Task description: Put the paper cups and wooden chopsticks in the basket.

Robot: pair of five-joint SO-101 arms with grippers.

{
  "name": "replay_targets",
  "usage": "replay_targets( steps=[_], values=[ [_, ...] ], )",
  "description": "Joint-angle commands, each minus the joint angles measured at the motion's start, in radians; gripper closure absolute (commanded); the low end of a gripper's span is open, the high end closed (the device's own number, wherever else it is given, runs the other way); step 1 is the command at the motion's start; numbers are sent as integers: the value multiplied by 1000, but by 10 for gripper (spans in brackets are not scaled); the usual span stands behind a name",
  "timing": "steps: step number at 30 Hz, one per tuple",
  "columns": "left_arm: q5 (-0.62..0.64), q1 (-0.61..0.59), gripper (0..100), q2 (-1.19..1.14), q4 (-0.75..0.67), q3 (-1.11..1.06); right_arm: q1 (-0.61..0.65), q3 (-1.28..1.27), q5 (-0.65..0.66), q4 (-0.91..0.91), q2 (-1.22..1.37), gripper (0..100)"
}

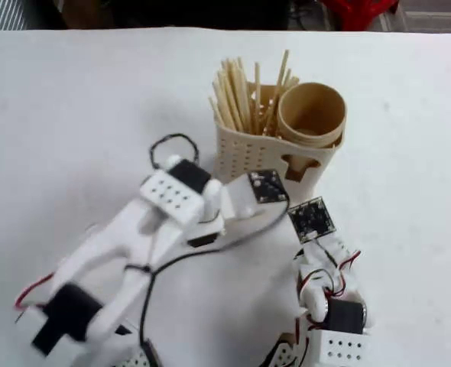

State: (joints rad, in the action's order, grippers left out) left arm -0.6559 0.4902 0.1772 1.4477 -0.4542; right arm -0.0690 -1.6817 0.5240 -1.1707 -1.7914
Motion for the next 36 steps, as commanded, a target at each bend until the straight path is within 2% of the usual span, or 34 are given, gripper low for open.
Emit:
replay_targets(
  steps=[1,4,8,10,13,21,25,27,32,36],
  values=[
    [-6,5,977,199,94,57,-4,-9,-2,-7,-5,961],
    [3,5,977,332,132,203,-4,-9,-2,-7,-5,961],
    [144,7,977,407,141,460,-4,-9,-2,-7,-5,961],
    [203,7,977,406,118,572,-4,-9,-2,-7,-5,961],
    [293,7,977,372,9,684,-4,-9,-2,-7,-5,961],
    [563,7,977,160,-361,783,-4,-9,-2,-7,-5,961],
    [620,7,977,68,-506,829,-4,-9,-2,-7,-5,961],
    [629,7,976,30,-554,847,-4,-9,-2,-7,-5,961],
    [749,4,976,-53,-644,850,-4,-9,-2,-7,-5,961],
    [761,1,976,-114,-692,848,-4,-9,-2,-7,-5,961]
  ],
)
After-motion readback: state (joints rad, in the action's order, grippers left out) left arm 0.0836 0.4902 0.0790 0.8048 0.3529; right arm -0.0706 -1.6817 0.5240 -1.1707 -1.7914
